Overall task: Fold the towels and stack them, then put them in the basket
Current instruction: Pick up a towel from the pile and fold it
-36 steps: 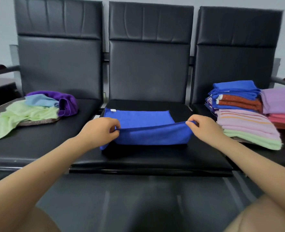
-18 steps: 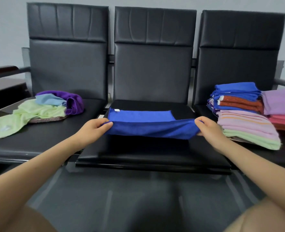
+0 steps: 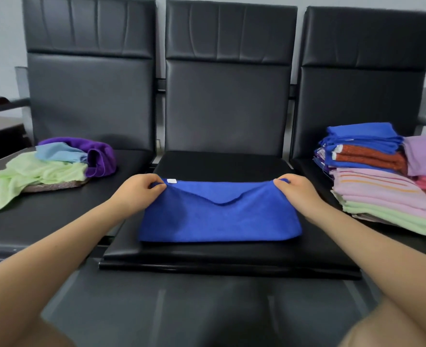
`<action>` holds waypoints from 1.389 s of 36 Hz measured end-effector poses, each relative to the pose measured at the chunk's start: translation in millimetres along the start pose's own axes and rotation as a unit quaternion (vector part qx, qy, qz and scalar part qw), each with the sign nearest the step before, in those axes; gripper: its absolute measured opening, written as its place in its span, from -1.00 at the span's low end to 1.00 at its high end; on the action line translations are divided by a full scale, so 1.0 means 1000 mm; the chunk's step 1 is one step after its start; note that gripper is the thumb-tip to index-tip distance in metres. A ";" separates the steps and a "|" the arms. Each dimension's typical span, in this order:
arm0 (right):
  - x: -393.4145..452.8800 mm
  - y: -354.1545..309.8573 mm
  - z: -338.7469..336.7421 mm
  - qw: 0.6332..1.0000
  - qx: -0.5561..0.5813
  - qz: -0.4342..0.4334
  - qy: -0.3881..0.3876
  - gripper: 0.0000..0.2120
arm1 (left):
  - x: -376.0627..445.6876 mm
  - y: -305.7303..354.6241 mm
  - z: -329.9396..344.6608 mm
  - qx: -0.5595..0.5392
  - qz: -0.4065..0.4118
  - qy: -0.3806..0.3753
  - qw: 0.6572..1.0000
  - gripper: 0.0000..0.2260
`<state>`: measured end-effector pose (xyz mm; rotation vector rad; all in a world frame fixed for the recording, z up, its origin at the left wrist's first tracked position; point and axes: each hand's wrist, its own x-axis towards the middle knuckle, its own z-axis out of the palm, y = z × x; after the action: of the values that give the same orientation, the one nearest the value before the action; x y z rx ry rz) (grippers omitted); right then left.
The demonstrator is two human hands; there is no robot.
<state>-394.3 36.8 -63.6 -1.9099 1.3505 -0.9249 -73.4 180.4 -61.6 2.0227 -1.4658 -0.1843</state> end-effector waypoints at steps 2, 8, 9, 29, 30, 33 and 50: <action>0.011 0.000 0.005 1.000 0.001 0.004 0.005 -0.81 | 0.012 -0.002 -0.001 0.013 -0.004 -0.001 1.000 -0.88; 0.046 0.006 0.017 0.999 0.004 0.027 0.038 -0.76 | 0.049 -0.012 0.006 -0.009 -0.040 0.006 0.999 -0.86; 0.049 0.007 0.019 0.999 0.009 0.030 0.044 -0.75 | 0.053 -0.013 0.008 -0.028 -0.049 0.008 0.998 -0.84; 0.108 0.046 0.057 0.980 -0.196 0.030 0.019 -0.91 | 0.120 -0.059 0.067 0.105 -0.061 0.078 0.990 -0.90; 0.109 0.047 0.056 0.980 -0.196 0.032 0.017 -0.88 | 0.120 -0.060 0.067 0.103 -0.064 0.079 0.990 -0.90; 0.109 0.047 0.053 0.979 -0.196 0.047 0.004 -0.75 | 0.116 -0.058 0.066 0.088 -0.074 0.074 0.991 -0.82; 0.063 0.017 0.025 0.958 -0.218 0.167 -0.082 -0.60 | 0.068 -0.037 0.052 0.127 -0.127 -0.030 0.983 -0.68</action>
<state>-367.6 -25.9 -79.1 -1.9253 1.8111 -0.3098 -41.7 104.9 -107.3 2.4295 -1.3172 -0.1723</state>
